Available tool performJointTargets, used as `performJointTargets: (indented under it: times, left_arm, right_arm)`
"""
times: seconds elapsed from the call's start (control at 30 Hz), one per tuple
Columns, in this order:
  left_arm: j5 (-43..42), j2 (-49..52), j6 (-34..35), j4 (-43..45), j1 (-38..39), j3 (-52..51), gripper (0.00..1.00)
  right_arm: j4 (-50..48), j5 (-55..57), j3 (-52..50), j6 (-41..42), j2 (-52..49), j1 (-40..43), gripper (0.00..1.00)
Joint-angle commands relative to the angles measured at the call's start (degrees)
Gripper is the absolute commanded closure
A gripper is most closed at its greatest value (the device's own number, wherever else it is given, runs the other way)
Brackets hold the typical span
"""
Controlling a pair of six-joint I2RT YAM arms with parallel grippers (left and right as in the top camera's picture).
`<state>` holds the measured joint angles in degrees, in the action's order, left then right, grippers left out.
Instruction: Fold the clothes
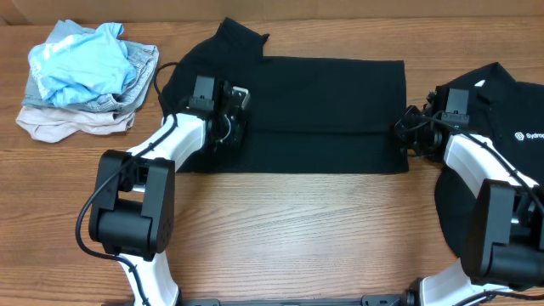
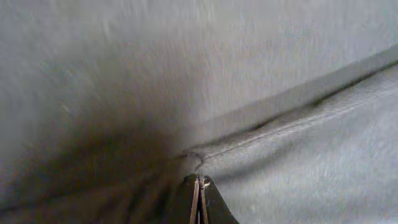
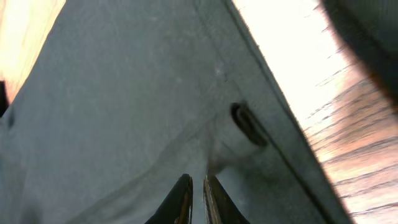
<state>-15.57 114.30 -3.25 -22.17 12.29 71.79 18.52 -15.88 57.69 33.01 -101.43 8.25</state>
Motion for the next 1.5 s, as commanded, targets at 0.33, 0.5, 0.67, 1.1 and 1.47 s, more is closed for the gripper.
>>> performJointTargets:
  times: [0.33,0.5,0.67,1.1,1.47]
  left_arm:
    - [1.7,1.0,1.2,2.7,0.0,1.9,0.95]
    - [4.4,1.0,5.3,4.5,-0.1,2.1,0.95]
    - [2.2,0.0,3.7,-4.8,-0.2,6.9,0.76]
    - [14.6,-0.7,3.3,-29.1,-1.1,16.2,0.34]
    - [12.7,-0.6,10.5,-22.9,-10.0,2.1,0.29]
  right_arm:
    - [1.3,5.2,1.6,-0.2,1.0,0.1,0.84]
    - [6.5,3.2,1.6,-3.7,0.9,0.0,0.83]
    - [12.8,3.5,1.6,-6.1,0.8,0.2,0.67]
    - [21.2,4.3,1.6,-9.4,0.7,3.3,0.39]
    - [25.9,4.7,1.5,-10.5,0.5,3.0,0.96]
